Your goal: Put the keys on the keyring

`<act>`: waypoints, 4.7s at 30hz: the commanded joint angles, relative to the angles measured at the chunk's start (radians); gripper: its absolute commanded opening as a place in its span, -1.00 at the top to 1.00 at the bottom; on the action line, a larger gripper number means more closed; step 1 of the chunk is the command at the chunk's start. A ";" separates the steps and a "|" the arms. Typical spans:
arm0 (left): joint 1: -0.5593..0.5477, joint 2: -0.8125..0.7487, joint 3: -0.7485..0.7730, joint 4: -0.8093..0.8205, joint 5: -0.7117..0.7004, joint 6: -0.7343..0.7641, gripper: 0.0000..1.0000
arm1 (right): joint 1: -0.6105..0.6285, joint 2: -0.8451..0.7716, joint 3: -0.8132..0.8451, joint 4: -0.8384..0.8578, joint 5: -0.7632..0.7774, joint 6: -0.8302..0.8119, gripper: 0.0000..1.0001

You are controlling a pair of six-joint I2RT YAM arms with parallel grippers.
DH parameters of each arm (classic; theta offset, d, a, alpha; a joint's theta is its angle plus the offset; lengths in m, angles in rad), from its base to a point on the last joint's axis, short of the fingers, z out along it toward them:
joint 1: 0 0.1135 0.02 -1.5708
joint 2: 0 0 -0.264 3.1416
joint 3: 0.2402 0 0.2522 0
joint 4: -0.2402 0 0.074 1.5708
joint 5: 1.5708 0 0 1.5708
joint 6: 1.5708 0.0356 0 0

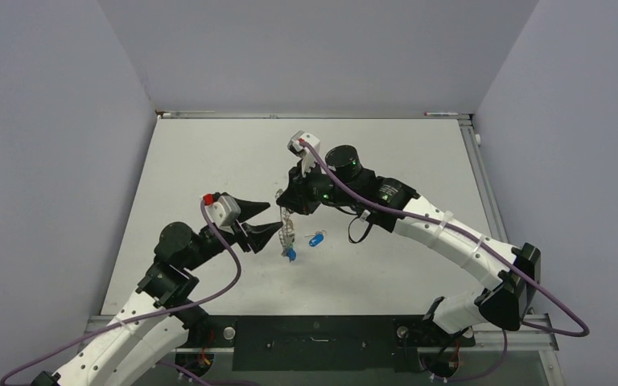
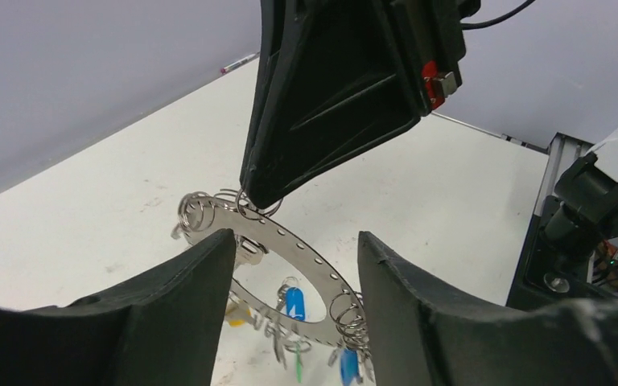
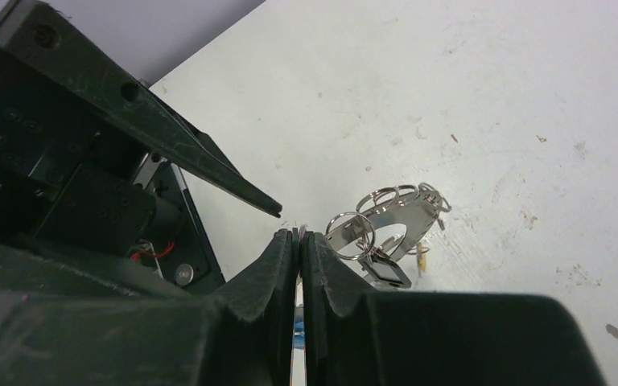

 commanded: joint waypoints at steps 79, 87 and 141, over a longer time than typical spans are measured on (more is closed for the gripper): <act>-0.144 -0.020 -0.028 -0.084 -0.186 0.517 0.71 | 0.044 0.061 0.112 -0.059 -0.066 0.265 0.89; -0.162 -0.022 -0.029 -0.097 -0.191 0.530 0.58 | 0.044 0.066 0.120 -0.064 -0.062 0.264 0.90; 0.081 -0.060 -0.098 0.287 0.101 -0.070 1.00 | 0.036 -0.189 -0.124 0.284 0.032 0.239 0.11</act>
